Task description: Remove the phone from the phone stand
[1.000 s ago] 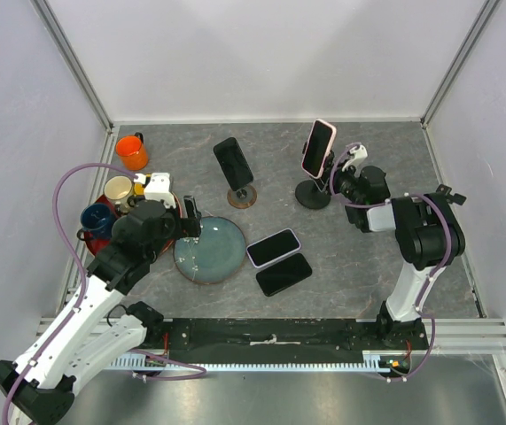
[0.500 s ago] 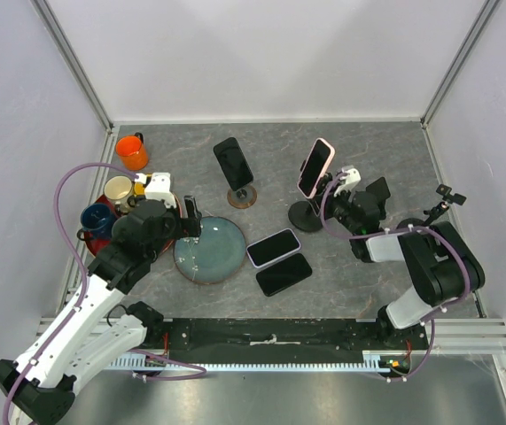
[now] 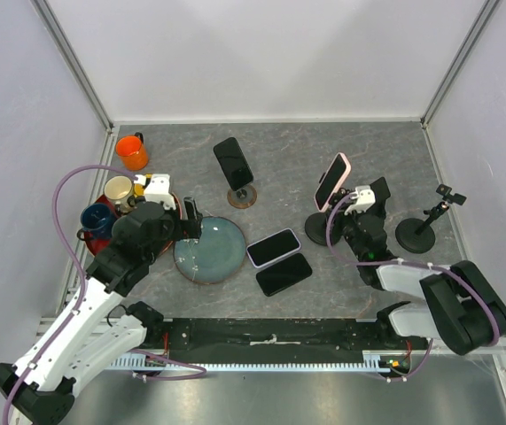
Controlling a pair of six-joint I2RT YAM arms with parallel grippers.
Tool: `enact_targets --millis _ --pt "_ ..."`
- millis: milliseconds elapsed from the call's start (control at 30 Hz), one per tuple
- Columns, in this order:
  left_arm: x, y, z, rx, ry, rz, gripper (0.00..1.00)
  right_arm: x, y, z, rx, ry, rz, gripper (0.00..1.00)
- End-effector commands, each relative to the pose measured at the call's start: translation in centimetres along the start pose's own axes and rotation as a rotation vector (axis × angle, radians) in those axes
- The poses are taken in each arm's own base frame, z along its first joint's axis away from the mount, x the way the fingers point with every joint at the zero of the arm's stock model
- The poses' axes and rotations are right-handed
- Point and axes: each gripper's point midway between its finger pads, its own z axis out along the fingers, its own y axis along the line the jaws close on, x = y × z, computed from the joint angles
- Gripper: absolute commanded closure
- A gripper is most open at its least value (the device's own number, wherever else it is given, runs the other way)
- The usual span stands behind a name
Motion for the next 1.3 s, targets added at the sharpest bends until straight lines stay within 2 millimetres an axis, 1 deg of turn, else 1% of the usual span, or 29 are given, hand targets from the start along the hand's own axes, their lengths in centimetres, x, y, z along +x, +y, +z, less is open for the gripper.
enact_targets --millis 0,67,100,200,233,300,333,367,400,433,467,500,533,567,600,667,700,733,767,800,867,900,967,1000,1100,1167,1200,1233,1267 --pt "-0.9 -1.0 0.0 0.054 -0.038 -0.009 0.04 -2.5 0.0 -1.4 0.066 -0.125 0.027 1.00" --pt "-0.9 -2.0 0.1 0.095 -0.019 -0.035 0.04 -2.2 0.4 -2.0 0.072 -0.132 0.030 1.00" --pt "-1.0 -2.4 0.2 0.112 -0.011 -0.046 0.04 -2.0 0.0 -2.5 0.095 -0.141 0.034 1.00" --pt "-1.2 -4.7 0.4 0.199 0.041 -0.086 0.04 -1.6 0.5 -3.3 0.102 -0.152 0.031 1.00" --pt "-1.9 -5.7 0.2 0.239 0.044 -0.111 0.04 -2.0 0.2 -3.5 0.126 -0.177 0.035 1.00" --pt "-2.2 -6.8 0.6 0.260 0.070 -0.133 0.04 -1.1 0.4 -3.9 0.122 -0.169 0.028 1.00" --pt "-3.1 -7.6 0.4 0.280 0.059 -0.140 0.04 -1.3 0.2 -4.1 0.136 -0.188 0.033 1.00" --pt "-3.4 -8.1 0.5 0.287 0.062 -0.142 0.04 -1.1 0.5 -4.2 0.127 -0.189 0.028 1.00" --pt "-3.2 -9.5 0.7 0.309 0.080 -0.135 0.04 -0.8 0.5 -4.3 0.131 -0.186 0.025 1.00" --pt "-4.3 -10.2 0.7 0.306 0.061 -0.131 0.04 -0.9 0.6 -4.3 0.128 -0.193 0.023 1.00" --pt "-4.7 -11.1 0.7 0.310 0.056 -0.123 0.04 -0.9 0.8 -4.4 0.129 -0.194 0.010 1.00" --pt "-5.7 -13.1 -0.2 0.350 0.039 -0.101 0.04 -0.8 0.8 -4.4 0.128 -0.192 0.003 1.00" --pt "-5.4 -13.7 0.9 0.306 0.048 -0.081 0.04 -1.0 1.0 -4.4 0.124 -0.204 0.003 1.00" --pt "-5.7 -14.4 0.9 0.301 0.046 -0.076 0.04 -0.9 1.1 -4.5 0.119 -0.202 -0.003 1.00" --pt "-6.7 -16.1 0.4 0.326 0.033 -0.083 0.04 -0.6 1.0 -4.5 0.120 -0.198 -0.008 1.00" --pt "-6.5 -17.4 1.6 0.297 0.043 -0.072 0.04 -0.6 1.2 -4.6 0.111 -0.204 -0.010 1.00" --pt "-7.8 -18.5 1.2 0.304 0.012 -0.084 0.04 -0.7 1.3 -4.6 0.109 -0.210 -0.018 1.00" --pt "-8.3 -19.2 1.3 0.309 -0.001 -0.084 0.04 -0.7 1.3 -4.7 0.111 -0.212 -0.019 1.00" --pt "-7.8 -20.1 2.2 0.301 0.011 -0.073 0.04 -0.6 1.3 -4.8 0.112 -0.211 -0.024 1.00" --pt "-8.9 -21.2 1.8 0.322 -0.007 -0.080 0.04 -0.7 1.1 -4.8 0.123 -0.216 -0.033 1.00" --pt "-8.6 -22.9 3.0 0.319 0.002 -0.070 0.04 -0.6 0.9 -4.9 0.132 -0.214 -0.044 1.00" --pt "-9.4 -24.1 2.7 0.337 -0.010 -0.071 0.04 -0.5 0.9 -4.8 0.137 -0.215 -0.047 1.00" --pt "-9.6 -25.5 3.1 0.344 -0.014 -0.065 0.04 -0.4 1.2 -4.7 0.131 -0.214 -0.058 1.00" --pt "-9.5 -26.9 3.4 0.351 -0.013 -0.050 0.04 -0.3 1.2 -4.7 0.133 -0.213 -0.063 1.00" --pt "-9.2 -29.4 4.0 0.364 -0.009 -0.030 0.04 -0.3 1.1 -4.7 0.147 -0.217 -0.074 1.00" --pt "-8.9 -30.4 4.4 0.366 -0.005 -0.022 0.04 -0.3 1.2 -4.6 0.147 -0.218 -0.076 1.00" --pt "-9.3 -31.1 4.2 0.370 -0.015 -0.025 0.04 -0.2 1.2 -4.6 0.147 -0.213 -0.080 1.00" --pt "-8.5 -31.6 4.8 0.364 -0.002 -0.012 0.04 -0.1 1.2 -4.5 0.149 -0.211 -0.081 1.00" --pt "-8.5 -31.9 4.9 0.362 -0.003 -0.010 0.04 -0.1 1.3 -4.5 0.150 -0.210 -0.083 1.00"
